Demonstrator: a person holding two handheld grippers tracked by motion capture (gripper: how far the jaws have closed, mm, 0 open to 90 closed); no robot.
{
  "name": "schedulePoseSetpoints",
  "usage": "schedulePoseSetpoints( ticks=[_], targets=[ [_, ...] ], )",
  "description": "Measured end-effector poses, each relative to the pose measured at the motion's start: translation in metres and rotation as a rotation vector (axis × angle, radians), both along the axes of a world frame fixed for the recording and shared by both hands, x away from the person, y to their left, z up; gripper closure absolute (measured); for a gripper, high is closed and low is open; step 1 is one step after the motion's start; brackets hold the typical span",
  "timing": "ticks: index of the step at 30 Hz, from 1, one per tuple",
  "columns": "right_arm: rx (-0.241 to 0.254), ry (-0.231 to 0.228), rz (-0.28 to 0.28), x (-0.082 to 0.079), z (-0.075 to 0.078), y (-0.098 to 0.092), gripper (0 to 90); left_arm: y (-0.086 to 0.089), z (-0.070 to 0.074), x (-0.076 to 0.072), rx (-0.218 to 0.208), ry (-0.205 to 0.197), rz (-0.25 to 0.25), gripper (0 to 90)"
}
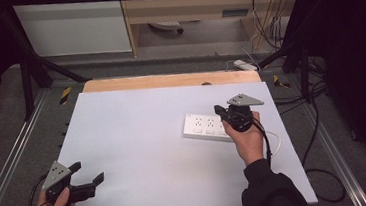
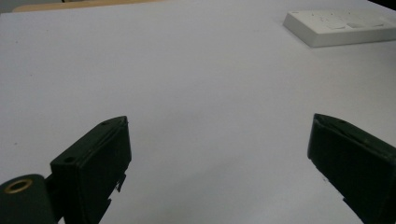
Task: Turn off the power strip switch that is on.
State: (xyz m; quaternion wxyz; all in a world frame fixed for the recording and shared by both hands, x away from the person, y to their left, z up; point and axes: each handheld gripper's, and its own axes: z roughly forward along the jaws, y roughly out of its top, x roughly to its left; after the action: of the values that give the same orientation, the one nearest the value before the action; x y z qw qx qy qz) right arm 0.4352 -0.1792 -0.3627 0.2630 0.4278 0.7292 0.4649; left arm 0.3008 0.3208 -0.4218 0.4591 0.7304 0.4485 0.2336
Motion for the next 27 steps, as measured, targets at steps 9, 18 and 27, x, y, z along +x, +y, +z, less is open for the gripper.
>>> schedulePoseSetpoints(
  ticks=[9,18,27],
  targets=[
    [-0.017,0.017,0.001,0.006,-0.006,0.003,90.0,0.000,0.000,0.000,0.002,0.000,-0.003,6.1],
    [-0.026,0.030,0.004,0.007,-0.012,0.005,90.0,0.000,0.000,0.000,0.003,0.000,-0.005,6.1],
    [-0.029,0.039,0.000,0.008,-0.017,0.004,90.0,-0.001,0.000,0.000,0.002,0.002,-0.007,6.1]
  ],
)
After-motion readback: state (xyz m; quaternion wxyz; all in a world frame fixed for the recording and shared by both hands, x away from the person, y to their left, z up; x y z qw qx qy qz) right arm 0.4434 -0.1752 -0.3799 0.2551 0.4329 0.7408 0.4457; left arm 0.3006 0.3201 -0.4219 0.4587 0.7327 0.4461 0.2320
